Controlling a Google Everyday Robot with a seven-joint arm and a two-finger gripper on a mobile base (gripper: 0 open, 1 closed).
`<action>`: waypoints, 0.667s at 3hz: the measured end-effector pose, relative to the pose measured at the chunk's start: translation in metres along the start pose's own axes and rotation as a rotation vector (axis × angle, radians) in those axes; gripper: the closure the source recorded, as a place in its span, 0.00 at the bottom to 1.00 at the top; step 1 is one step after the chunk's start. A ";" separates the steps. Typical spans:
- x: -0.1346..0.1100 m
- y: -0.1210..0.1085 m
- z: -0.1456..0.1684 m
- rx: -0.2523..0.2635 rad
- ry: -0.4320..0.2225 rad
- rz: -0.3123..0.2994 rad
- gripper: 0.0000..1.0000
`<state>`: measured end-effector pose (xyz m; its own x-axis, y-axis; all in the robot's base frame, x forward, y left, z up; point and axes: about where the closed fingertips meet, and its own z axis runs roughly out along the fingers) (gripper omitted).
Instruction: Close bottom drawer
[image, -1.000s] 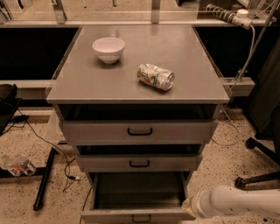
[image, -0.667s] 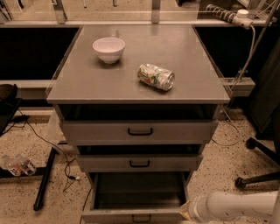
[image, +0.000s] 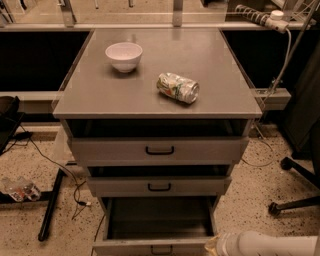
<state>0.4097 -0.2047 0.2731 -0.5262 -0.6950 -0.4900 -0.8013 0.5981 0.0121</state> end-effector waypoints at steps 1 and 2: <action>0.009 -0.008 0.012 0.005 -0.059 0.019 1.00; 0.021 -0.013 0.023 0.004 -0.135 0.053 1.00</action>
Offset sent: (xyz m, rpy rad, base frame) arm 0.0059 -0.0291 -0.0452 0.2034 -0.1019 -0.0989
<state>0.4152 -0.2179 0.2427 -0.5250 -0.6025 -0.6012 -0.7717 0.6348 0.0377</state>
